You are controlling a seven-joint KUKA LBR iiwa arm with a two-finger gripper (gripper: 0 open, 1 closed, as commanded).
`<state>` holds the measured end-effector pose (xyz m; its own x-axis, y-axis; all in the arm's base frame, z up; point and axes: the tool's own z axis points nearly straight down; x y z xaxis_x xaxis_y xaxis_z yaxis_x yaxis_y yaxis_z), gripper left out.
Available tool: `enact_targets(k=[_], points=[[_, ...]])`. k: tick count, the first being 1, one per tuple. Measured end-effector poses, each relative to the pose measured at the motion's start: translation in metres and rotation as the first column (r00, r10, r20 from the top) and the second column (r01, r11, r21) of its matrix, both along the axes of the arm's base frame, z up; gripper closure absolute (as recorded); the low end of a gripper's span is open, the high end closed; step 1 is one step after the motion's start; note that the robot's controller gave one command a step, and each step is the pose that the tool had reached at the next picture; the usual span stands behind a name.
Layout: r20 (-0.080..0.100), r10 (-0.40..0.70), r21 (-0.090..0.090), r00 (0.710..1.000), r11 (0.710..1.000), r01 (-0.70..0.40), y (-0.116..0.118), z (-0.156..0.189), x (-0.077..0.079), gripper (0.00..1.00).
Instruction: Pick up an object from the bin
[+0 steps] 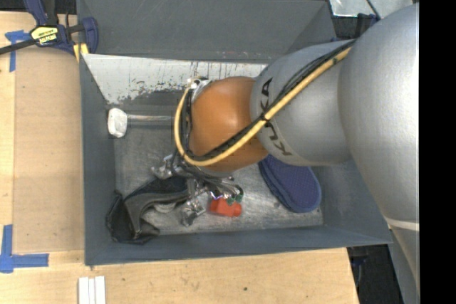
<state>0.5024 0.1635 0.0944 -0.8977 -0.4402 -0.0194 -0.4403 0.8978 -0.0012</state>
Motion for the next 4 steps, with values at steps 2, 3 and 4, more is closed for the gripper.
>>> enact_targets(k=[2,3,4], points=[[-0.013,0.091,-0.007,0.996,0.996,-0.091,0.000,0.181,0.009,1.00],[-0.016,0.090,-0.006,0.996,0.996,-0.090,0.000,0.179,0.009,0.00],[-0.020,0.409,-0.006,0.912,0.912,-0.410,0.030,0.036,0.054,0.00]])
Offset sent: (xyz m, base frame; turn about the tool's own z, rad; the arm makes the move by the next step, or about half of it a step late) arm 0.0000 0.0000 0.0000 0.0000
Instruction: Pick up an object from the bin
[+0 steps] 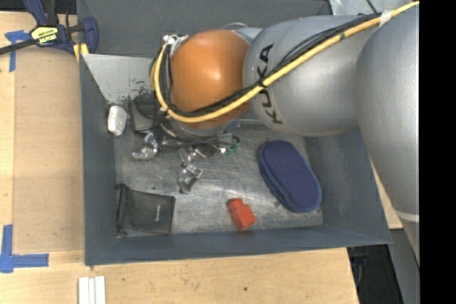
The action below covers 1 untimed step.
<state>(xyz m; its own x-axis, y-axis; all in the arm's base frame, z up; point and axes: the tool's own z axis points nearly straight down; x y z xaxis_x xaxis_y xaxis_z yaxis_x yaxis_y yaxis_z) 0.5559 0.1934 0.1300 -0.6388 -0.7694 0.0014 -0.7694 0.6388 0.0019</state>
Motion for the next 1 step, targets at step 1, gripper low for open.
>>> enact_targets(k=[1], points=[[-0.001,0.442,0.003,0.897,0.897,-0.442,0.0403,-0.0449,-0.0730,0.00]])
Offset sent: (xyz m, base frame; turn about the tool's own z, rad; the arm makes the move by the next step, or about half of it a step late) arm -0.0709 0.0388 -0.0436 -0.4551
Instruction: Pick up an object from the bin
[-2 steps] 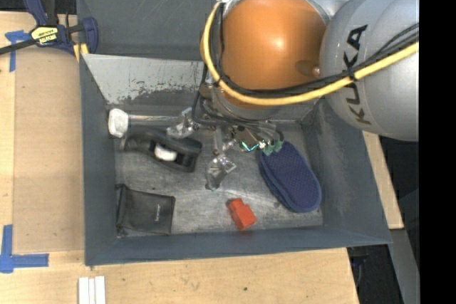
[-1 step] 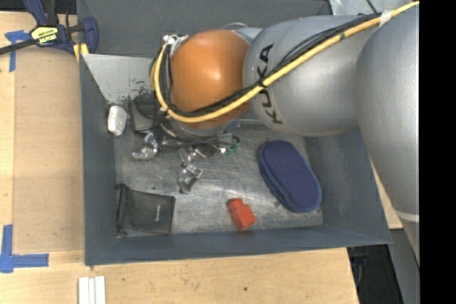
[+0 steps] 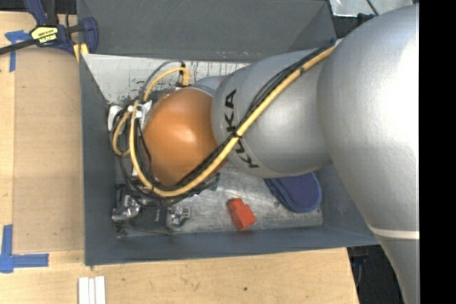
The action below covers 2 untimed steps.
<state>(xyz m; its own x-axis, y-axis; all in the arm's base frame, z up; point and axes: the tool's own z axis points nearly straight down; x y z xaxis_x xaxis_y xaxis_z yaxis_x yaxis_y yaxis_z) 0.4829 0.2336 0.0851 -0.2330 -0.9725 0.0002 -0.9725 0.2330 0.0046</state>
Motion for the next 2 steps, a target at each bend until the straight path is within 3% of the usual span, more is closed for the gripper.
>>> enact_targets(k=[1,2], points=[[0.002,0.451,0.000,0.892,0.892,-0.451,0.0071,-0.0109,0.0512,0.00],[0.012,0.451,0.005,0.893,0.893,-0.451,0.0104,-0.0081,0.0523,1.00]])
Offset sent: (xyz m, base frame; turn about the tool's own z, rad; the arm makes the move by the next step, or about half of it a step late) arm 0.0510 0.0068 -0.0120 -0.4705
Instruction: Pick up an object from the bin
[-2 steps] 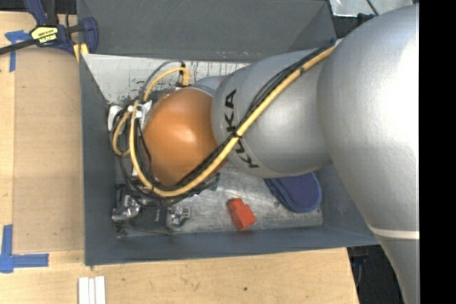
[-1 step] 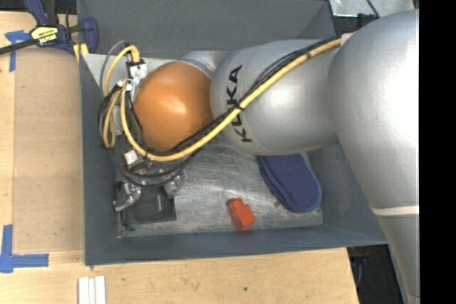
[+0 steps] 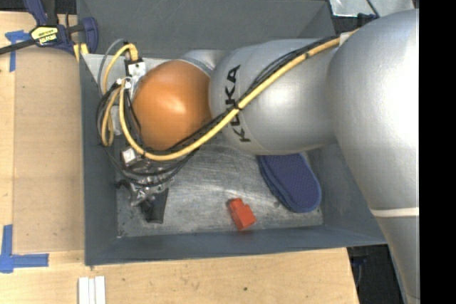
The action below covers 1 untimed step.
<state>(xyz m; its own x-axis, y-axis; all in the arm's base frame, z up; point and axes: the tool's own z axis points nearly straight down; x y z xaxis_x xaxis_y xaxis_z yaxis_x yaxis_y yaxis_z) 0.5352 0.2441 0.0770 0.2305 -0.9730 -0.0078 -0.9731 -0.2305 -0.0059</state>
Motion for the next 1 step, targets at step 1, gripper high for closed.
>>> enact_targets(k=[1], points=[[-0.002,0.000,-0.005,1.000,1.000,0.000,-0.0023,-0.0015,0.0000,0.00]])
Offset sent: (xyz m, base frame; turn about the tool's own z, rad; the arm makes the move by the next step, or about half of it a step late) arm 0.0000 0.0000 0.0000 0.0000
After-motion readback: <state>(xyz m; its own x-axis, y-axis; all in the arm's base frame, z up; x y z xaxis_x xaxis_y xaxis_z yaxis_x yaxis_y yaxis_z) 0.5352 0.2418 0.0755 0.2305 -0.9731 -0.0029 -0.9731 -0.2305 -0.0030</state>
